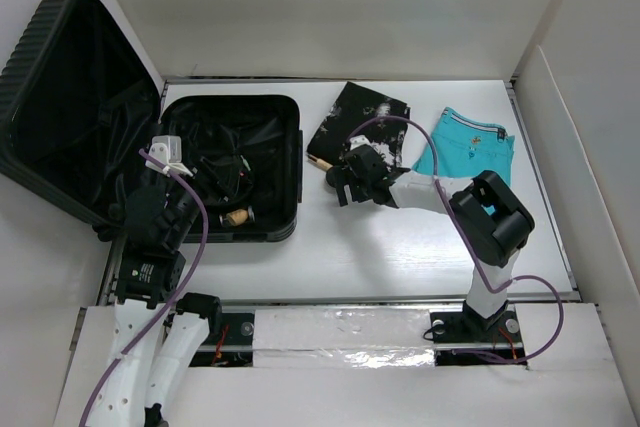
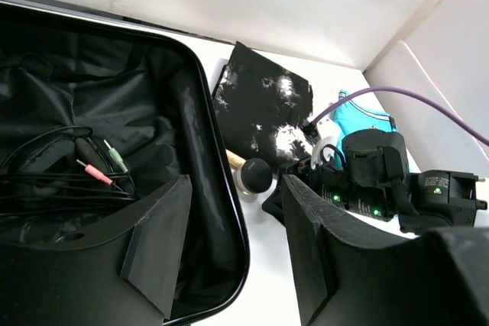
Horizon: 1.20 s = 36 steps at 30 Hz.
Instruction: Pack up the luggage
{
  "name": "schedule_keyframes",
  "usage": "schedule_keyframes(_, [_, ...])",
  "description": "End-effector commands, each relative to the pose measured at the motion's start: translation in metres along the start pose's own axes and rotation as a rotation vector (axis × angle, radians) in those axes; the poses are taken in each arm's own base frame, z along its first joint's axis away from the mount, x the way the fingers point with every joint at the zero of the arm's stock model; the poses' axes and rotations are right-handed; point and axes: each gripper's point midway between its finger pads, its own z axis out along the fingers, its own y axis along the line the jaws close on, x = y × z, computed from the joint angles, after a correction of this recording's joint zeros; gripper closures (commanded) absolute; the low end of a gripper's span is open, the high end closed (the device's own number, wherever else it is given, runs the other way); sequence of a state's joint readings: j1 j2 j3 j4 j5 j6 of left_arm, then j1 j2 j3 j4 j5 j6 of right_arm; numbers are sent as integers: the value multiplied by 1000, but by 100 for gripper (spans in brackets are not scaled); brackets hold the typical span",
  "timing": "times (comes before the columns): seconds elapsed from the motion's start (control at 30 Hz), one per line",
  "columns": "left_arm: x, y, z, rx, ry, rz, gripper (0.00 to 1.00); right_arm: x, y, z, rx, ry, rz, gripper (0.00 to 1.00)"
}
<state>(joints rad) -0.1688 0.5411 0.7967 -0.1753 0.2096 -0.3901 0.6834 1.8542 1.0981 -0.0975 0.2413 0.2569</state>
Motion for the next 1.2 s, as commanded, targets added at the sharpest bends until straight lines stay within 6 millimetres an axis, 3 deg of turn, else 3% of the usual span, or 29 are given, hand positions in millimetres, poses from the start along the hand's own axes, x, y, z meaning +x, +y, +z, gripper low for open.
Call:
schedule_keyframes(0.0, [-9, -8, 0, 38, -38, 22, 53, -31, 14, -7, -30, -78, -50, 6])
schedule_keyframes(0.2, [-10, -8, -1, 41, -42, 23, 52, -55, 33, 1, -69, -97, -69, 4])
schedule_keyframes(0.43, [-10, -9, -1, 41, -42, 23, 52, -58, 48, 21, -89, -80, -74, 6])
schedule_keyframes(0.5, [-10, -9, -1, 41, -42, 23, 52, -60, 44, 25, -58, -86, -65, 10])
schedule_keyframes(0.6, [-10, -9, -1, 41, -42, 23, 52, -62, 45, 24, -38, -104, -57, 29])
schedule_keyframes(0.63, [-9, -8, -1, 40, -39, 24, 52, -62, 46, 21, -26, -114, -62, 40])
schedule_keyframes(0.73, [-10, -9, -1, 42, -41, 24, 52, -66, 48, 0, -28, -153, -63, 52])
schedule_keyframes(0.77, [-9, -9, -1, 43, -39, 22, 52, -80, 47, -18, -41, -196, -48, 53])
schedule_keyframes(0.83, [-9, -9, 0, 47, -36, 22, 52, -77, 50, -34, -63, -212, -52, 53])
schedule_keyframes(0.93, [-9, -11, 0, 57, -36, 23, 52, -100, 66, -64, -139, -292, -63, 53])
schedule_keyframes(1.0, [-9, -11, 0, 55, -36, 23, 52, -111, 86, -78, -194, -314, -97, 53])
schedule_keyframes(1.03, [-9, -11, 0, 55, -36, 23, 52, -128, 108, -94, -248, -356, -114, 53])
schedule_keyframes(1.1, [-9, -10, -1, 53, -39, 22, 52, -148, 133, -110, -304, -408, -143, 53])
schedule_keyframes(1.13, [-9, -10, -1, 53, -39, 22, 52, -148, 156, -115, -379, -407, -171, 47])
schedule_keyframes(1.17, [-9, -10, 0, 49, -40, 22, 52, -173, 171, -131, -440, -456, -168, 41])
